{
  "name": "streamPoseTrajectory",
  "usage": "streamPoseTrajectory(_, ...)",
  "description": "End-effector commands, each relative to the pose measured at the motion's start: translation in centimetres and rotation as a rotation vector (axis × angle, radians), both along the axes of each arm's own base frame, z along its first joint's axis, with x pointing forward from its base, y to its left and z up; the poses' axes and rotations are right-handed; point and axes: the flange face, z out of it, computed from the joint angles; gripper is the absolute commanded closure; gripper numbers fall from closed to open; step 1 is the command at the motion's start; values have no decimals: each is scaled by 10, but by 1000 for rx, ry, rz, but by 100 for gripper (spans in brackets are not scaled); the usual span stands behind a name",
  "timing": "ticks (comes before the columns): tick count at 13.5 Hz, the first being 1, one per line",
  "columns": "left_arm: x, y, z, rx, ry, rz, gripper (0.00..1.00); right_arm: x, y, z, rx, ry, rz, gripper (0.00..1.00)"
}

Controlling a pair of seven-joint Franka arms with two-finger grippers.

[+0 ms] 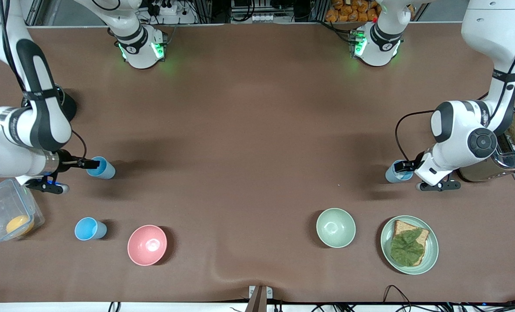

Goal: Stack blue cups with both arms
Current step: 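Grasp a blue cup with the right gripper while the left gripper grasps another, then carry the blue cup to the table middle with the left gripper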

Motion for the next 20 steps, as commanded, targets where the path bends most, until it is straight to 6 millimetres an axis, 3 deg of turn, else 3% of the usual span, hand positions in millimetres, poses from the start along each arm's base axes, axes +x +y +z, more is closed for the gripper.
streamPoseTrajectory(1,0,0,-5,-21,-6,1,58,-2,-12,-23,10,17,-3,0)
streamPoseTrajectory(3,1,-5,-9,-24,-6,-5,100,-4,-13,-34,18,33,3,0)
streamPoseTrajectory(4,2,-17,-4,-35,-14,-12,100,-5,-13,-39,20,42,3,0)
streamPoseTrajectory(5,3,-45,3,-63,-24,-30,100,-6,-12,-44,23,49,3,0)
streamPoseTrajectory(6,5,-68,11,-86,-36,-22,100,-5,-13,-43,30,40,15,13)
streamPoseTrajectory(7,8,-93,21,-105,-50,-13,100,-6,-14,-44,41,39,26,34)
streamPoseTrajectory(8,7,-128,31,-134,-60,5,100,-6,-15,-43,43,37,31,49)
streamPoseTrajectory(10,-1,-208,53,-183,-64,96,100,-6,-15,-44,45,38,30,58)
streamPoseTrajectory(12,-32,-305,63,-193,-53,119,100,-7,-19,-44,62,35,72,70)
streamPoseTrajectory(14,-55,-371,66,-204,-34,208,100,-8,-17,-44,69,41,90,90)
streamPoseTrajectory(16,-86,-430,61,-205,-11,235,100,-8,-17,-44,70,44,90,99)
streamPoseTrajectory(20,-125,-501,36,-157,-9,315,100,-8,-12,-35,73,56,96,100)
